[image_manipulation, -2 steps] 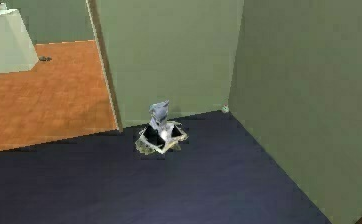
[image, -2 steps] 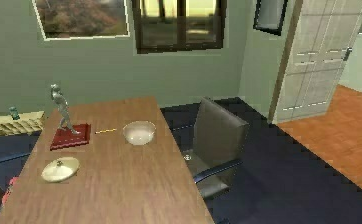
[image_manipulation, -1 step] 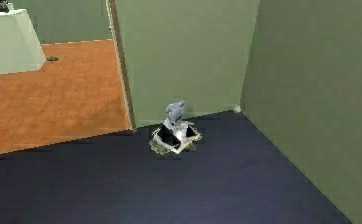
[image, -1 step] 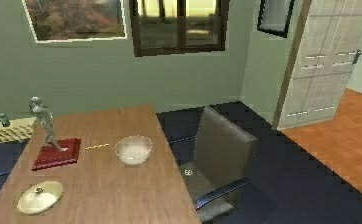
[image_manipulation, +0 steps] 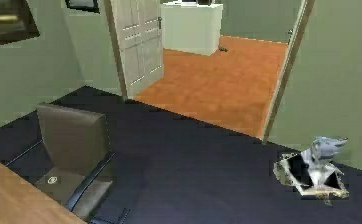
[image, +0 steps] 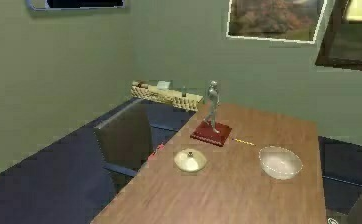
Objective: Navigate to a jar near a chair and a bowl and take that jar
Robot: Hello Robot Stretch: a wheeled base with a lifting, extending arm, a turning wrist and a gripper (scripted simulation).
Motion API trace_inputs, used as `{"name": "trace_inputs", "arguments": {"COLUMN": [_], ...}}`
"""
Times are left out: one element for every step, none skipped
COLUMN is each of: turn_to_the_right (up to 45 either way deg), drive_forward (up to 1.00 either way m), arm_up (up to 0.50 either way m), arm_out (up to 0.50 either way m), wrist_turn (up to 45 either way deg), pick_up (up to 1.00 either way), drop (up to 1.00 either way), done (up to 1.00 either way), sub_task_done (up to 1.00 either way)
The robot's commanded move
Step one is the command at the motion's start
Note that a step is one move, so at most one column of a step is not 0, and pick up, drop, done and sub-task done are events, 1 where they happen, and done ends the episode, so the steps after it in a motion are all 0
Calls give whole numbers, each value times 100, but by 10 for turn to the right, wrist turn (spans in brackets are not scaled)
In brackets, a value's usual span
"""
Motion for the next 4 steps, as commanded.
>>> {"name": "trace_inputs", "arguments": {"turn_to_the_right": [-450,-360,0,0], "drive_forward": [0,0,0,0], "arm_up": [0,0,50,34], "arm_out": [0,0,0,0], "wrist_turn": [0,0,0,0], "pick_up": [0,0,0,0], "drop": [0,0,0,0], "done": [0,0,0,0], "sub_task_done": [0,0,0,0]}}
